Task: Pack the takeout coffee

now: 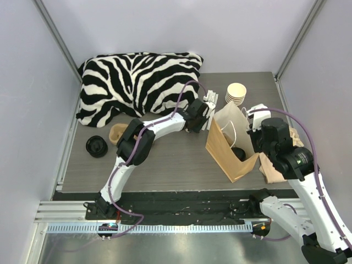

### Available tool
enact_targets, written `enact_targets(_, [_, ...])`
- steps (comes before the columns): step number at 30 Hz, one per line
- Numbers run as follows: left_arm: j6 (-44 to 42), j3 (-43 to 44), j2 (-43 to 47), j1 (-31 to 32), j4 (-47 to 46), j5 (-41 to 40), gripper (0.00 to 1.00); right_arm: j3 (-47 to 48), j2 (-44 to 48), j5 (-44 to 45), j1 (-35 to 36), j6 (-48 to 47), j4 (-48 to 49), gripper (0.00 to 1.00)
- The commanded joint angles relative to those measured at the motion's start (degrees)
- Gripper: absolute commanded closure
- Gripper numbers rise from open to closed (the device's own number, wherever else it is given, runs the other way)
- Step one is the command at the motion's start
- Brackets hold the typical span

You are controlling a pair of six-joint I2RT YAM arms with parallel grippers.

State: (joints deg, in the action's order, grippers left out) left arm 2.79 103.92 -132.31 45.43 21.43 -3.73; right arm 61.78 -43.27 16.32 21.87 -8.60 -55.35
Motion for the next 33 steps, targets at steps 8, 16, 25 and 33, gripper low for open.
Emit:
enact_targets(8, [-2.1, -3.8, 6.5, 0.7, -3.3, -2.5, 0.70, 0.3, 0.7, -1.7, -0.2, 1.0, 1.6, 0.99])
enact_targets(16, [-2.4, -4.0, 6.5, 0.7, -4.6, -3.2, 0.70, 0.3, 0.6, -1.8, -0.2, 1.1, 1.7, 0.99])
enact_targets(25, [-2.5, -3.2, 4.2, 0.7, -4.7, -4.7, 0.65, 0.4, 0.4, -1.8, -0.2, 1.0, 1.7, 0.99])
enact_targets(33, [-3.9, -4.1, 1.6, 0.5, -3.6, -3.8, 0.66, 0.9, 0.3, -2.6, -0.2, 0.4, 1.4, 0.99])
